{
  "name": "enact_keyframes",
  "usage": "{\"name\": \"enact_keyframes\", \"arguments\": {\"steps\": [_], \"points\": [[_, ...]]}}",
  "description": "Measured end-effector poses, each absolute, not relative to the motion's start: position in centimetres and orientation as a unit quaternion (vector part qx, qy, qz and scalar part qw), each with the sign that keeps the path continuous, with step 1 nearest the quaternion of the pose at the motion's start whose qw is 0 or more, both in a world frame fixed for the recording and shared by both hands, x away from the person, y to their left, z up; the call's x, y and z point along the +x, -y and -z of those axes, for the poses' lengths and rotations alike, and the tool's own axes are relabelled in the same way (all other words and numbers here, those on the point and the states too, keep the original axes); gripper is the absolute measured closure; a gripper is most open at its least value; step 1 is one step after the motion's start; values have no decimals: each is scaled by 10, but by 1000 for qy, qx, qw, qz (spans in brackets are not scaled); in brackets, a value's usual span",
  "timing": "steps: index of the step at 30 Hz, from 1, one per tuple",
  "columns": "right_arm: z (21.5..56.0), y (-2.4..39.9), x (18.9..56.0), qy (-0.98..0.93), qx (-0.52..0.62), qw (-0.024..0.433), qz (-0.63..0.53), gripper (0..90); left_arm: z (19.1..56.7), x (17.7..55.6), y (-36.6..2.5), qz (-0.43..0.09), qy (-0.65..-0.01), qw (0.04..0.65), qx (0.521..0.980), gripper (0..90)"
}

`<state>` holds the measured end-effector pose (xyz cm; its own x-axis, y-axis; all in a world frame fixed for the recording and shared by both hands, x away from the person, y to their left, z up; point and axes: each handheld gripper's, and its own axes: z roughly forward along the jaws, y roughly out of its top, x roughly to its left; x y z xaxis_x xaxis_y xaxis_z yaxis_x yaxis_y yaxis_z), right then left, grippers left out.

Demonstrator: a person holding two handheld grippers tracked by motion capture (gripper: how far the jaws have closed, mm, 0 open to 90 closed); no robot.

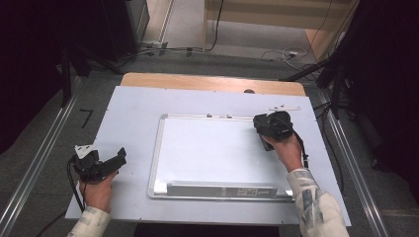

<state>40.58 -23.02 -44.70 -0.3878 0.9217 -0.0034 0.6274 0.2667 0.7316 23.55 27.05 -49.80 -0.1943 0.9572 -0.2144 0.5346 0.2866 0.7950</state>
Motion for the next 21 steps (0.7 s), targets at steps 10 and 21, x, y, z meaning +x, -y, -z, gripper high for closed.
{"name": "enact_keyframes", "arguments": {"steps": [10,21], "points": [[447,236,407,-757,517,225,-330,378,498,236,-270,-291,-715,363,521,14],[450,248,411,-742,538,239,-321,378,498,236,-270,-291,-716,362,521,14]]}}
